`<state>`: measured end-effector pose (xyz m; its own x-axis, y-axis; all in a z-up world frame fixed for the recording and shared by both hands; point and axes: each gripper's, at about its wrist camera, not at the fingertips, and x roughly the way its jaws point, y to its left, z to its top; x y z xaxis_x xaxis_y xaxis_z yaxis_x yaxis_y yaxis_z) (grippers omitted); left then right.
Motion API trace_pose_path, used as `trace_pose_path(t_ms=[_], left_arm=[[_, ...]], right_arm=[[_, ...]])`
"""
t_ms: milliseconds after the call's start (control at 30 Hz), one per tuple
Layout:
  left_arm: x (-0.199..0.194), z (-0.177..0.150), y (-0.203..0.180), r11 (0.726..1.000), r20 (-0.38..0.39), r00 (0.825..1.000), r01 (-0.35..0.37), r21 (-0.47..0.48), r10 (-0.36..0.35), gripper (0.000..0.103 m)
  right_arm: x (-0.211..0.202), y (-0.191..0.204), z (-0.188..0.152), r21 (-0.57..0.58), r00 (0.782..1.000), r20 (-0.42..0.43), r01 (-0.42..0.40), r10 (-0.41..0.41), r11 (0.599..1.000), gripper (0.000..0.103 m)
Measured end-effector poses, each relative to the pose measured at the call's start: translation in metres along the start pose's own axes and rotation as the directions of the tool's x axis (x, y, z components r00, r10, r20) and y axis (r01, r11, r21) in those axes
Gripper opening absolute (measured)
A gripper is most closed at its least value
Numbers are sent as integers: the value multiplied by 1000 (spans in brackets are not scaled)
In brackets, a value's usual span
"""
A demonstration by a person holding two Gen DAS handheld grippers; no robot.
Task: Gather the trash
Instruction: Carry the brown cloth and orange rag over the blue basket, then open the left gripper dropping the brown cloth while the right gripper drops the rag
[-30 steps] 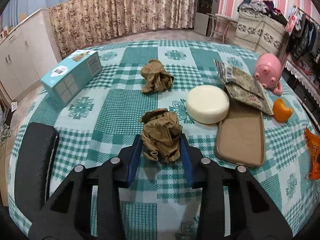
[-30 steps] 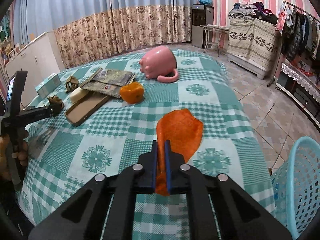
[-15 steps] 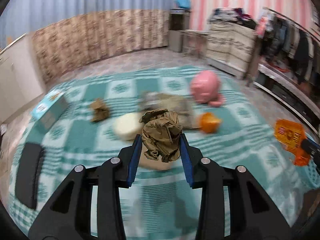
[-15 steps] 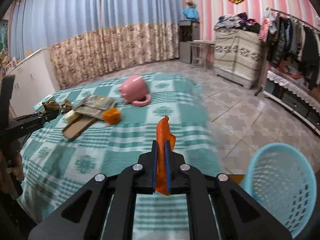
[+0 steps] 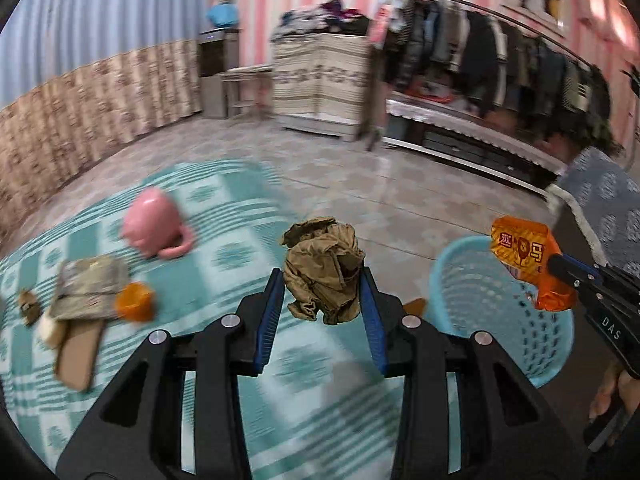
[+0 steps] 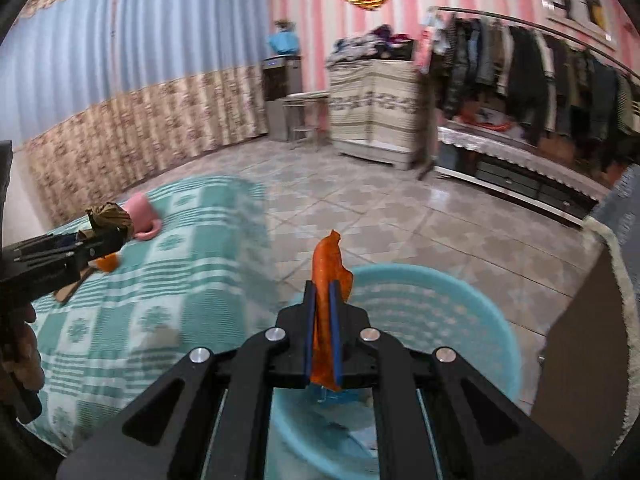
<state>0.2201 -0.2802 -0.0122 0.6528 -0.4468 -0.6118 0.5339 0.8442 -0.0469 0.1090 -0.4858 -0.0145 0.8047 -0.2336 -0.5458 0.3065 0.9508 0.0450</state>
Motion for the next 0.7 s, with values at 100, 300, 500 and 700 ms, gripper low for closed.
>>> trace_pose_path(t_ms=[100, 300, 500, 700], left_arm=[[17, 4, -30, 998, -17, 999, 46, 34, -45, 37], [39, 2, -76, 990, -47, 992, 124, 62, -121, 37], [63, -12, -118, 977, -94, 982, 173, 121, -162, 37], [81, -16, -142, 966, -114, 978, 190, 173, -172, 37]], right_arm=[[-6, -27, -3, 24, 999, 0, 53, -53, 998, 7], [-5, -62, -19, 71, 994, -27, 110, -108, 991, 7], [5, -79, -29, 122, 992, -42, 121, -116, 985, 7], [9, -86, -34, 129, 991, -54, 130, -124, 983, 7]])
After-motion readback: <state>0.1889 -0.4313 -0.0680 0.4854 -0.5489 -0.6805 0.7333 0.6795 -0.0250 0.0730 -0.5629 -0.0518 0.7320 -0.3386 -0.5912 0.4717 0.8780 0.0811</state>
